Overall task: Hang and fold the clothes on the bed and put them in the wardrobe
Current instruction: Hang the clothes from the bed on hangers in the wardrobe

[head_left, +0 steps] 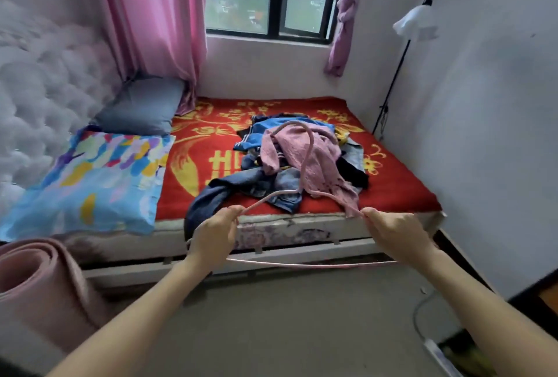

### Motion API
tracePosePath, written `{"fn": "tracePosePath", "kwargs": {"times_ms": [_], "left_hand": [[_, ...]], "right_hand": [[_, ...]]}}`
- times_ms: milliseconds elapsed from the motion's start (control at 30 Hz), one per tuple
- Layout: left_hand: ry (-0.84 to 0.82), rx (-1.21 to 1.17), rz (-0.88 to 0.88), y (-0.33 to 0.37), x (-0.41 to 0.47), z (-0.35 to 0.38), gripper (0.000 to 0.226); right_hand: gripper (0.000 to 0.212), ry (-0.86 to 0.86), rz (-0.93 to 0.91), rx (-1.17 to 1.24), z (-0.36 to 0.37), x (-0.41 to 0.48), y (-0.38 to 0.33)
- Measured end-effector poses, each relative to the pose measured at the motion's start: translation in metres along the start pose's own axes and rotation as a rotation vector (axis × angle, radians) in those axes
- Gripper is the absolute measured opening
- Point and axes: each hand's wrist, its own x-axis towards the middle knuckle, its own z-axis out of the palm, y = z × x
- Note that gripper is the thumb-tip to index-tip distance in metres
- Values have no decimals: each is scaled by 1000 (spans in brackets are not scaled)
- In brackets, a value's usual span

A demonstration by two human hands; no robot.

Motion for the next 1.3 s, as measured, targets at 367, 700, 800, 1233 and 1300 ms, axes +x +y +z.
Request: {"fn": "tracePosePath", "kwargs": {"times_ms": [367,700,800,1233,1300], "left_hand": [[-179,-158,79,26,65,110,27],[-241,-275,165,-17,211,194,26],[-253,-306,149,-33,247,218,25],[-353,-276,79,-62,328,305,22],[-381,-259,45,-62,339,319,22]], "right_hand": [[29,-345,682,235,53,-43,52],[22,-295,917,894,137,99,140],[20,-387,920,865,165,132,170],[20,-545,987,959,249,149,257],[20,-563,962,964,261,151,279]]}}
